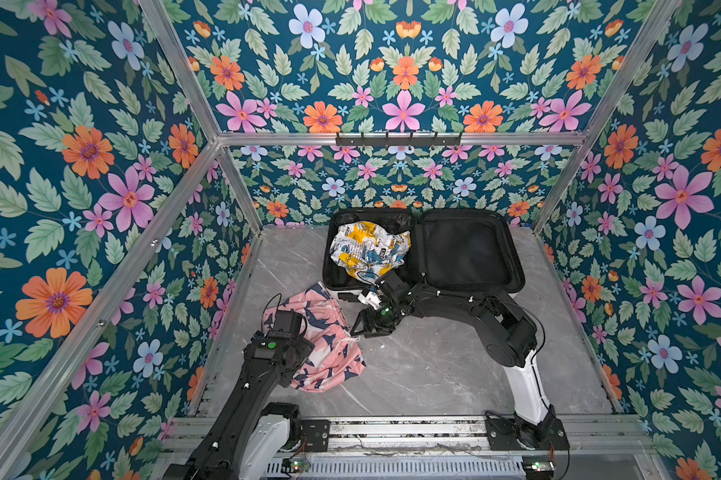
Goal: Pack the luggage
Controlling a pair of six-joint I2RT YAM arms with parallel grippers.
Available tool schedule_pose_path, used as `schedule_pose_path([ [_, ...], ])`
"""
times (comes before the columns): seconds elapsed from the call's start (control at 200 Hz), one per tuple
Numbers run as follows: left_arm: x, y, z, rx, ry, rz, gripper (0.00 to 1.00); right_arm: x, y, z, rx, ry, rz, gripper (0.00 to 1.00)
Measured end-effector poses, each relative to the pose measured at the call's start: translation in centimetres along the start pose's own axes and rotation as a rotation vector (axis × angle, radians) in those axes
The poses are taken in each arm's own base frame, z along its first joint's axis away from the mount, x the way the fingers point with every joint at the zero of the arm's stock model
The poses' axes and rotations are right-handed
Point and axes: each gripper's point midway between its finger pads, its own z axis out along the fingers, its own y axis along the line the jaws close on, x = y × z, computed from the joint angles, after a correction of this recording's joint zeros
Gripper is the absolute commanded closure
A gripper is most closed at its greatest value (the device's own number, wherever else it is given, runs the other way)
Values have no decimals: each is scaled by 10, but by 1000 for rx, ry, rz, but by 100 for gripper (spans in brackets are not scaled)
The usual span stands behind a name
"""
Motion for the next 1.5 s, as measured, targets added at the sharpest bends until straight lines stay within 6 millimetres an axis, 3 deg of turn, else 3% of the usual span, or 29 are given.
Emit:
schedule_pose_path([
  [0.06,4,7,10,-20,11,-2,52,5,-1,9,-1,7,1,36],
  [0.12,9,10,18,-29,29,-2,80,7,-1,14,4,1,3,37],
  [0.21,12,10,22,-18,41,-1,100,8,-3,19,8,-17,3,37],
  [0.43,12,6,19,26,33,8,100,1,-3,28,-30,-61,2,36],
  [0.535,15,7,19,28,45,9,100,-3,5,36,-45,-73,-5,40],
  [0.78,17,5,14,57,53,15,100,0,7,51,-14,-56,98,76],
  [0.96,11,0,-7,102,25,10,100,-3,10,51,6,-68,131,100],
  [1.045,4,-4,-23,128,-7,6,100,-6,30,45,-24,-51,123,100],
  [1.225,-18,-19,-69,189,-90,-7,100,-37,106,18,-149,-111,-35,100],
  [1.37,-40,-34,-111,218,-162,4,100,-41,148,1,-197,-94,-114,100],
  [1.5,-66,-60,-154,252,-230,36,100,-47,184,-22,-224,-107,-195,100],
])
